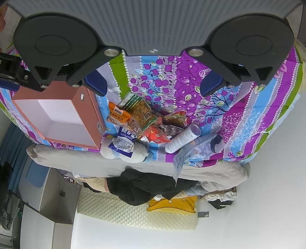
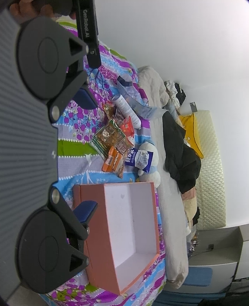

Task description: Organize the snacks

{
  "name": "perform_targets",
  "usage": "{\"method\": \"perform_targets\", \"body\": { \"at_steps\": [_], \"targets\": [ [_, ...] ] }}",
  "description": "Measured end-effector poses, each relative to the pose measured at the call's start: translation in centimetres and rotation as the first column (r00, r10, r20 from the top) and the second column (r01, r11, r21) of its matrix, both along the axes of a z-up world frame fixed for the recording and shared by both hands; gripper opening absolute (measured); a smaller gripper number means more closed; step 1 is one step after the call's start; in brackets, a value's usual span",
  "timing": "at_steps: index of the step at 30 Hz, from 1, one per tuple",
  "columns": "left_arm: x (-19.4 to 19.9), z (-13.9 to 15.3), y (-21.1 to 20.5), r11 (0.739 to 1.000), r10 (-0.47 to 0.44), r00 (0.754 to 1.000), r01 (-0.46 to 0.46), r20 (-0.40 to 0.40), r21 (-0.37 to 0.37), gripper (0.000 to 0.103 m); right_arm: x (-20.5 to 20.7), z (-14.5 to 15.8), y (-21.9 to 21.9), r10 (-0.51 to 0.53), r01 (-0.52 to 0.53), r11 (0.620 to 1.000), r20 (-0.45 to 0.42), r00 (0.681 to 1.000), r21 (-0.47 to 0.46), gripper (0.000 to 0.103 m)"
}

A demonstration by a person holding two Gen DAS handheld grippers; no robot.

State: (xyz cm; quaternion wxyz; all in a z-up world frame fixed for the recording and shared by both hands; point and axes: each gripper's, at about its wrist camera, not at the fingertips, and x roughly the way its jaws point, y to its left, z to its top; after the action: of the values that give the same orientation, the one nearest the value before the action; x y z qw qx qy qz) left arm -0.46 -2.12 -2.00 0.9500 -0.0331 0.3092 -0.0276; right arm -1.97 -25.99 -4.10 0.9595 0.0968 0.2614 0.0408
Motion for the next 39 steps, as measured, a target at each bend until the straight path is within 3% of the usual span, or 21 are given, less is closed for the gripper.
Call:
{"method": "perform_targets", "body": {
  "at_steps": [10,14,24,29,31,34,39],
  "targets": [
    [1.0,-1.0,-0.2,1.0,-0.015,0.999,0.014,-0.039,-0.026,0.103,0.1,-0.7,-0.4,-0.019,0.019,1.0,-0.013,1.0,0.007,0.103],
    [1.5,-1.6,-0.6,1.0,-0.018,0.999,0.019,-0.043,0.005,0.103,0.2,-1.0,-0.4,-0.018,0.018,1.0,-0.015,1.0,0.001,0.103],
    [4.8,-3.4,0.6,0.999,-0.033,0.998,0.031,-0.049,-0.026,0.103,2.2,-2.5,0.4,0.004,-0.004,1.0,-0.001,1.0,-0.03,0.103],
    [7.3,-4.8,1.8,0.999,-0.038,0.998,0.036,-0.047,-0.034,0.103,4.2,-3.2,1.4,0.027,-0.026,0.998,0.02,0.999,-0.059,0.098],
    [8.3,-5.6,2.2,0.998,-0.046,0.998,0.044,-0.052,-0.036,0.103,5.0,-3.6,1.9,0.044,-0.043,0.997,0.022,0.999,-0.061,0.088],
    [9.8,-6.9,2.9,0.998,-0.044,0.997,0.042,-0.064,-0.043,0.103,6.4,-4.5,2.8,0.067,-0.067,0.996,0.01,0.998,-0.067,0.081],
    [12.4,-9.4,4.3,0.997,-0.019,0.996,0.012,-0.087,-0.08,0.103,8.8,-6.1,4.1,0.092,-0.091,0.994,0.02,0.996,-0.056,0.081]
  ]
}}
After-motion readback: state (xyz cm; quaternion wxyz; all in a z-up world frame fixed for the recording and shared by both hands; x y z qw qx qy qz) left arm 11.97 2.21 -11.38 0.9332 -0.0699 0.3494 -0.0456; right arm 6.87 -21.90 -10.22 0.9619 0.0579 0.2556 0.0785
